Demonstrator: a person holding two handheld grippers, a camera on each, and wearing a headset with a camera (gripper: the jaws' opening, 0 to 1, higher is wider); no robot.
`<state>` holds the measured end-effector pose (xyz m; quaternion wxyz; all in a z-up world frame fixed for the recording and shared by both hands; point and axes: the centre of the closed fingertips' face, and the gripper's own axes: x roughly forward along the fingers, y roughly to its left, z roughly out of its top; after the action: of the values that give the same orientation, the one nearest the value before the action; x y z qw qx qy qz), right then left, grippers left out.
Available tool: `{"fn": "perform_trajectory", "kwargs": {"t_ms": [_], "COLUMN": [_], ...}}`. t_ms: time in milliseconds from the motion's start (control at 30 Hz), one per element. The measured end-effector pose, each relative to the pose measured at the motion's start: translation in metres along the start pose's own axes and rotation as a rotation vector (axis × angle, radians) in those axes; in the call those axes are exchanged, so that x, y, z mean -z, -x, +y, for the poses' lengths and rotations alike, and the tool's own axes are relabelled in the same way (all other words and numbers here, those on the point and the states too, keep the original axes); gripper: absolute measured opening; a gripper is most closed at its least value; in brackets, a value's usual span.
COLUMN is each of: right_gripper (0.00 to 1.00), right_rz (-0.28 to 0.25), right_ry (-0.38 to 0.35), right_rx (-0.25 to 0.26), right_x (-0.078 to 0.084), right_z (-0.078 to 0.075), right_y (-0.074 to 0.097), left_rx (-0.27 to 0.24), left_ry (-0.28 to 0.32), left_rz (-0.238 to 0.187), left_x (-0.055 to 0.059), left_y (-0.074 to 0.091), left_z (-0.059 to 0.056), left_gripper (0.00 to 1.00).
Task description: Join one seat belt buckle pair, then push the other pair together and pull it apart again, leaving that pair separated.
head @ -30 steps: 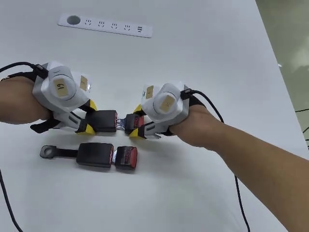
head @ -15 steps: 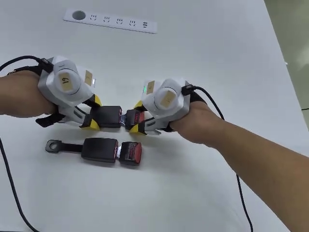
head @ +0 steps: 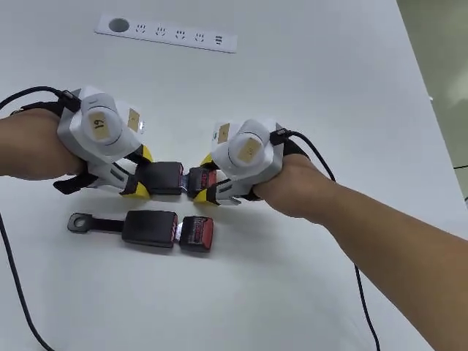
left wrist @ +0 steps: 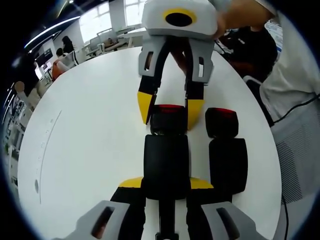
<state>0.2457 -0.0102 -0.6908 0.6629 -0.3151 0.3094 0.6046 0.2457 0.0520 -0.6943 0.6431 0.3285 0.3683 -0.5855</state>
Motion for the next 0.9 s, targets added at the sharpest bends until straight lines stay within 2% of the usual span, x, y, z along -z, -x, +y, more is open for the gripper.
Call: {"fn": "perform_trajectory", "kwargs": {"t_ms": [33, 100, 300, 433, 500, 600, 700, 800, 900], "right_gripper": [0.3, 0.31, 0.31, 0.31, 0.31, 0.31, 0.32, 0.32, 0.32], "right_rz": [0.0, 0.001, 0.001, 0.009, 0.011, -0.002, -0.006, -0.008, -0.004], "right_ry": [0.0, 0.0, 0.001, -0.004, -0.008, -0.019, -0.013, -0.011, -0.016], "right_rx": [0.001, 0.001, 0.004, 0.006, 0.008, 0.007, 0.009, 0.008, 0.013], "right_x": [0.0, -0.001, -0.001, 0.006, 0.01, 0.01, 0.008, 0.011, 0.018], "right_z": [0.0, 0.001, 0.002, 0.0, 0.0, -0.001, 0.0, 0.0, -0.002], "right_y": [0.0, 0.003, 0.003, 0.005, 0.009, 0.008, 0.01, 0.01, 0.015], "left_rx": [0.0, 0.0, 0.003, 0.004, 0.002, 0.003, 0.002, 0.002, 0.001], "left_ry": [0.001, 0.001, 0.003, 0.006, 0.008, 0.007, 0.008, 0.007, 0.008], "left_rz": [0.0, 0.001, -0.003, -0.006, -0.005, -0.005, -0.003, -0.002, -0.001], "left_x": [0.001, -0.004, -0.001, 0.0, -0.003, 0.002, -0.002, 0.004, 0.0], "left_y": [0.0, 0.003, 0.002, 0.002, 0.004, 0.002, 0.004, 0.002, 0.004], "left_z": [0.001, -0.003, -0.001, 0.0, -0.003, 0.002, -0.001, 0.003, -0.001], "left_gripper": [0.31, 0.31, 0.31, 0.31, 0.31, 0.31, 0.31, 0.31, 0.31]}}
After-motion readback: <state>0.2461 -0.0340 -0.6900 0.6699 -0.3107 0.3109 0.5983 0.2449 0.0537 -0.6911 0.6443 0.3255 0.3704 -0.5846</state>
